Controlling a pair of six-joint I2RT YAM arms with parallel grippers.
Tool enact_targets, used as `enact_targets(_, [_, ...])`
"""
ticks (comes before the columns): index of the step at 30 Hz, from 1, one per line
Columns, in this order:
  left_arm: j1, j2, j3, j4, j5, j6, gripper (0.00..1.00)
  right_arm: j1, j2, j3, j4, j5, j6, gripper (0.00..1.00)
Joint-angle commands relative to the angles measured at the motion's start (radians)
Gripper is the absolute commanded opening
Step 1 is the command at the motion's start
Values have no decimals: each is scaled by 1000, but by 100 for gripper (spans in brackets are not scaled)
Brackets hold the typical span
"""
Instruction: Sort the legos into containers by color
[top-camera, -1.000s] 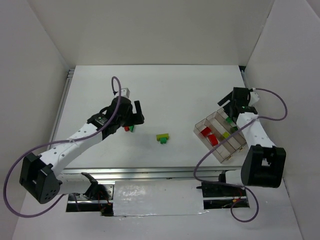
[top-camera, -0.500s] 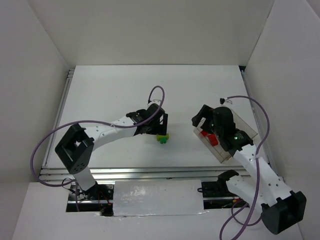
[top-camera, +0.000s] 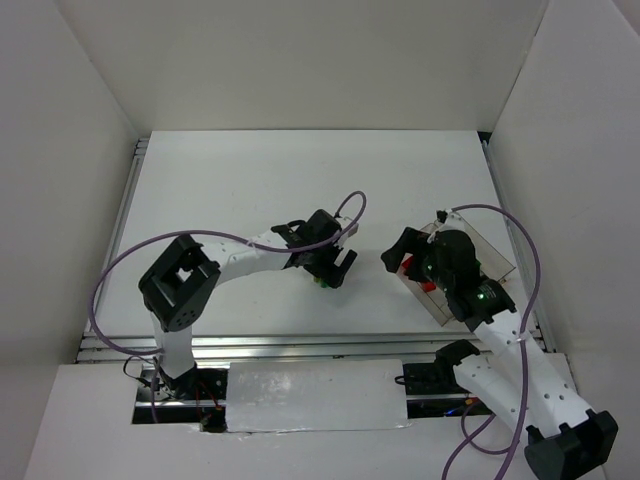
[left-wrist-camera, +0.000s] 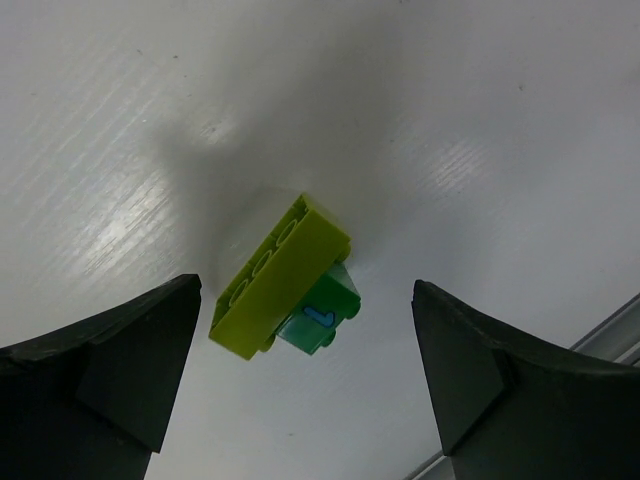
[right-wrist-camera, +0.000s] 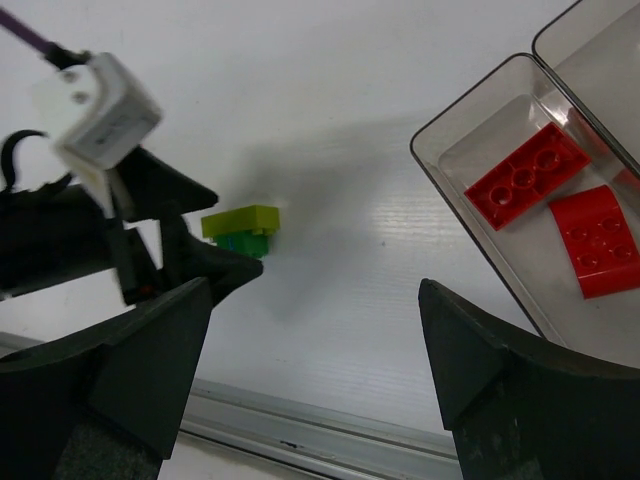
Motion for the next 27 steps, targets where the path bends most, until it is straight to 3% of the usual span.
enact_targets(1, [9,35,39,-10,75,113,99,5,-46,2,0,-49,-25,91])
enact_targets(5, [9,60,37,-8,70,126,97,8,-68,-2,0,-69,-27,91])
enact_targets(8, [8,74,50,-28,61,133,90,8,-75,1,-4,-69,-29,91])
enact_targets(10, [9,75,44,-30,55,131,74,6,-80,1,-4,-72,-27,91])
enact_targets(11, [9,74,34,-28,47,130,61,6,-80,-1,-3,-75,-26,91])
enact_targets(13, [9,74,25,-21,38,126,51,6,-86,-4,0,-75,-22,91])
enact_targets(14, [9,74,16,-17,38,126,36,5,-86,-4,0,-77,-21,91])
enact_targets(16, [9,67,5,-10,35,122,22,6,-86,-7,9,-84,-15,91])
enact_targets(17, [9,60,-1,-5,36,116,9,8,-85,-13,14,-90,-13,92])
enact_targets(20, [9,-15,-53,57,78,94,0,6,-78,-37,52,-130,13,92])
enact_targets(22, [8,-111,-109,135,101,61,0,5,-74,-53,83,-161,59,92])
enact_targets(24, [8,-172,-130,167,86,-22,0,5,-106,-111,135,-199,108,91])
enact_targets(27, [8,-265,-111,139,-34,-223,0,11,-173,-223,341,-337,143,90])
